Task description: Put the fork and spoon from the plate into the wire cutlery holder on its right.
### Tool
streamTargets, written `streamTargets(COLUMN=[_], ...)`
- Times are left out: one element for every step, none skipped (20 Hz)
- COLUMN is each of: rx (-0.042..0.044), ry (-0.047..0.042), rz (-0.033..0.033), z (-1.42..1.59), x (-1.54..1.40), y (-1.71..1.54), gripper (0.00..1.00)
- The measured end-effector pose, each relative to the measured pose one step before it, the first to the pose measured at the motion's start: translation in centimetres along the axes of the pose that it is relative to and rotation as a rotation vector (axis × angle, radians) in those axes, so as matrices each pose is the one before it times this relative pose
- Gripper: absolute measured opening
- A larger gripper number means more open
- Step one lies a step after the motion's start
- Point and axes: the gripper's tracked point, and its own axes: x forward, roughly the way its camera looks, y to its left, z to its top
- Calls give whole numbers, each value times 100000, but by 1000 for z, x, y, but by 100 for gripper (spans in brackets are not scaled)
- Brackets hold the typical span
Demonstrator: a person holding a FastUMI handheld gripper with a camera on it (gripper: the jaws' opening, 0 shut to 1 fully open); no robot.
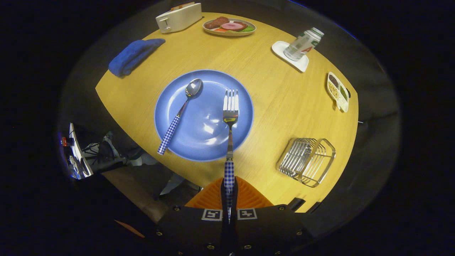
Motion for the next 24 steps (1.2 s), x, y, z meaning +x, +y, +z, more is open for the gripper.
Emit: streamTargets(rx=[1738, 1213, 1488, 1514, 1149, 844, 436, 491, 128, 55, -621, -589, -502, -661, -440, -1333, -1494, -1287, -1454, -1607, -1774, -1933, -1862, -966], ry=[1352, 1526, 1200, 736, 1034, 1078, 1109, 966, 1169, 2492, 2913, 2242, 594, 1249, 2025, 1893, 2036, 1597, 1079, 2022, 2680, 1541, 1580, 1957], rz=[-903, -1408, -1189, -1198, -1631, -818, -1134, -1111, -652, -768, -727, -586, -494, -66, 81, -85, -692, -319, -590, -398, 225, -610, -759, -622], z=[-856, -966, -816, -718, -736, -819, -621, -566, -343, -644, -543, -409, 13, -81, -199, -238, -40, 111, 335, 156, 298, 534, 649, 422], x=[-631, -467, -489, -378, -419, -306, -261, -118, -120, 150, 134, 209, 148, 193, 229, 232, 189, 166, 59, 195, 126, 146, 111, 181], y=[-975, -998, -1093, -1012, -1224, -946, -1041, -1026, -978, -920, -916, -694, -636, -468, -382, -371, -303, -407, -482, -245, -110, -347, -407, -333], gripper=[1, 1, 1, 1, 1, 1, 1, 1, 1, 1, 1, 1, 1, 1, 1, 1, 1, 1, 1, 1, 1, 1, 1, 1])
